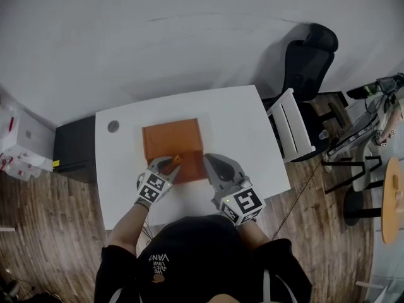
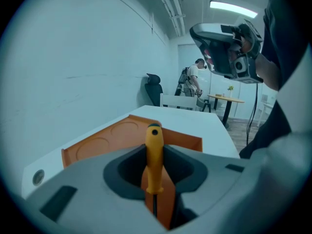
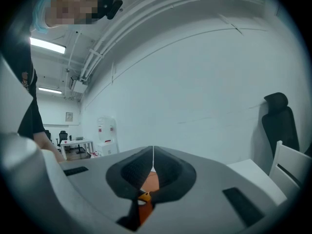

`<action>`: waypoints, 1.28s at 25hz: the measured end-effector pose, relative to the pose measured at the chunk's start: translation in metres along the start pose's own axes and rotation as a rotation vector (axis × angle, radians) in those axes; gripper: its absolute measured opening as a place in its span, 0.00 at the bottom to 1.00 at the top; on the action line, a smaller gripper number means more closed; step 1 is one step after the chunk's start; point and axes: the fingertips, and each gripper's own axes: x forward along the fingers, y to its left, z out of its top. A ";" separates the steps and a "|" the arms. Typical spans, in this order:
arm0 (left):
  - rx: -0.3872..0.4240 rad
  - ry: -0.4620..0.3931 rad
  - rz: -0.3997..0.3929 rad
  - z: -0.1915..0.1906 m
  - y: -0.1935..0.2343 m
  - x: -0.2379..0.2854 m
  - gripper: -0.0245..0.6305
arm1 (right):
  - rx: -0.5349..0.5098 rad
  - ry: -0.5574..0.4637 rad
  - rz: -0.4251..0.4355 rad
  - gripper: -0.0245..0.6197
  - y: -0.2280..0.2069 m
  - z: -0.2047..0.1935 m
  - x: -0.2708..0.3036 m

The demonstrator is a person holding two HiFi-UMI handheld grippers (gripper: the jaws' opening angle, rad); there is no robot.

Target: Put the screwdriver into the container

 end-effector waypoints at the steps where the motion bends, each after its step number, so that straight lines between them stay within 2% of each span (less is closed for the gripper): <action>1: 0.000 0.004 -0.002 -0.001 0.000 0.001 0.21 | -0.001 0.000 0.000 0.06 0.000 0.000 0.000; 12: 0.009 0.056 -0.022 -0.012 0.000 0.011 0.21 | 0.007 0.008 0.007 0.06 0.000 -0.003 0.001; 19: 0.017 0.129 -0.067 -0.030 -0.004 0.024 0.21 | 0.009 0.014 0.009 0.06 -0.001 -0.006 0.001; 32: 0.024 0.230 -0.100 -0.040 -0.009 0.037 0.21 | 0.016 0.014 0.009 0.06 -0.003 -0.008 -0.001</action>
